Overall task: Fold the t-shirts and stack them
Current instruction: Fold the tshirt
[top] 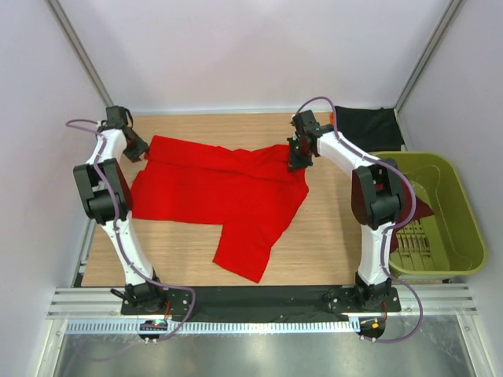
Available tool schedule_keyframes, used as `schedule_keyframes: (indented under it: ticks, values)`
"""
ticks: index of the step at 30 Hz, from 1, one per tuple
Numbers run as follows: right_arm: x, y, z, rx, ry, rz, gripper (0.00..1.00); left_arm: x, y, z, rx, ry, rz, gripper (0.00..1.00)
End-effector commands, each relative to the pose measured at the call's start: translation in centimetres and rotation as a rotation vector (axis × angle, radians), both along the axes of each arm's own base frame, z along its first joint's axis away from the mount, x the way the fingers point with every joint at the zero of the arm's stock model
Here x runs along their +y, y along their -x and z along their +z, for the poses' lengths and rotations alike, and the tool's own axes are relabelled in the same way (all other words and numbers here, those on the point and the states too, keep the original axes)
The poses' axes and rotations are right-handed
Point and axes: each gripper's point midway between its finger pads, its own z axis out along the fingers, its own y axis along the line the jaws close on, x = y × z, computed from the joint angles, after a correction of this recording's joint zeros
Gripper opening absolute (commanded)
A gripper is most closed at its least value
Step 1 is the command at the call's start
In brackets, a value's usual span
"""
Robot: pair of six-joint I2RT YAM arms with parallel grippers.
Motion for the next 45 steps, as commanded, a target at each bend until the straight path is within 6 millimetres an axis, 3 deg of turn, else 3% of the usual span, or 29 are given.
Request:
schedule_keyframes:
  ticks: [1,4,5,11,17,19,24,32,35,45]
  values:
    - [0.7,-1.5,1.4,-0.047,-0.028,-0.014,0.01,0.4,-3.6,1.3,-0.091,0.009,-0.033,0.37]
    - [0.6,-1.3,1.2,-0.042,-0.017,-0.006,0.01,0.8,-4.4,-0.2,-0.061,0.001,-0.051,0.38]
    - [0.6,-1.3,1.2,-0.042,-0.017,-0.006,0.01,1.0,-5.2,0.4,-0.078,-0.006,-0.057,0.38]
    - [0.7,-1.4,1.0,-0.038,-0.018,-0.010,0.01,0.8,-4.1,-2.6,0.028,0.007,-0.067,0.37]
    - [0.8,-1.6,0.9,-0.032,-0.023,-0.015,0.01,1.6,-4.0,-3.1,0.037,-0.024,-0.035,0.34]
    - [0.9,-1.6,1.0,-0.032,-0.027,-0.015,0.01,1.7,-4.2,-2.7,0.026,-0.027,-0.030,0.28]
    - [0.8,-2.0,1.7,-0.055,-0.023,-0.017,0.01,1.5,-5.0,-1.0,-0.018,-0.016,-0.028,0.00]
    - [0.2,-3.4,3.5,-0.103,-0.012,-0.047,0.01,1.5,-6.4,3.3,-0.113,-0.002,0.000,0.00]
    - [-0.1,-3.7,3.7,-0.109,-0.010,-0.057,0.01,0.9,-6.8,4.0,-0.133,0.033,-0.003,0.00]
    - [-0.5,-3.8,4.3,-0.118,-0.009,-0.060,0.01,-0.3,-5.0,2.7,-0.043,0.109,0.022,0.00]
